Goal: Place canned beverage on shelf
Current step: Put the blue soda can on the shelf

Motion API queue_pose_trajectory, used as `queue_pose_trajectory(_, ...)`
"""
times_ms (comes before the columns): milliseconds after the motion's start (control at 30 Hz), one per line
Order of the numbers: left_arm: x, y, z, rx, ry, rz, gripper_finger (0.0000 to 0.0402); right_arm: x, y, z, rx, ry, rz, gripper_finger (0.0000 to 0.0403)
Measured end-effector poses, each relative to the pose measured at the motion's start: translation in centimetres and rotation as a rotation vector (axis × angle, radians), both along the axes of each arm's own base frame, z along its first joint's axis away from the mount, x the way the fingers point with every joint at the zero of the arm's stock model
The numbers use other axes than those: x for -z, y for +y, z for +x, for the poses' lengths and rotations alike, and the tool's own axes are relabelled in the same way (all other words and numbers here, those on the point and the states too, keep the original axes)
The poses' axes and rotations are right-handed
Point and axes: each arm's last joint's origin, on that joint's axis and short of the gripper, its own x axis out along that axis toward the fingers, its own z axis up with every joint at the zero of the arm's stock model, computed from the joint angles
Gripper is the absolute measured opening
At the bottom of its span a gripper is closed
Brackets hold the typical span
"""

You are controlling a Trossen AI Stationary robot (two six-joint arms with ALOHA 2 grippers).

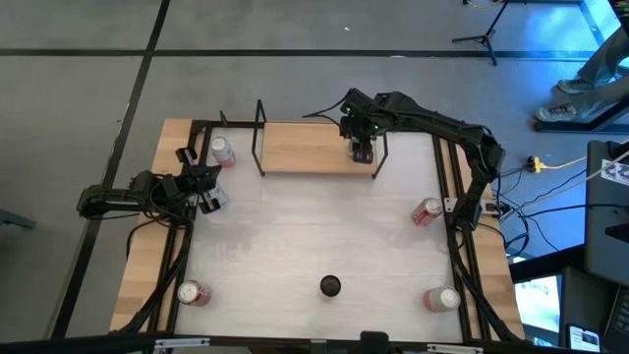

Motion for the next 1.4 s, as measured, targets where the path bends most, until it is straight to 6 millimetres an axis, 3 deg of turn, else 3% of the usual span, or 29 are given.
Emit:
queue_pose_trajectory(467, 0.0, 0.0, 0.0, 0.0, 0.0, 0.0, 0.0007, 0.5, -1.2, -0.7, 0.034, 0.006, 0.023, 0.0229)
queue_pose_trajectory(1400, 0.0, 0.0, 0.0, 0.0, 0.0, 0.0, 0.0007, 1.5, -1.5, -0.1, 0.037, 0.028, 0.033, 0.0229)
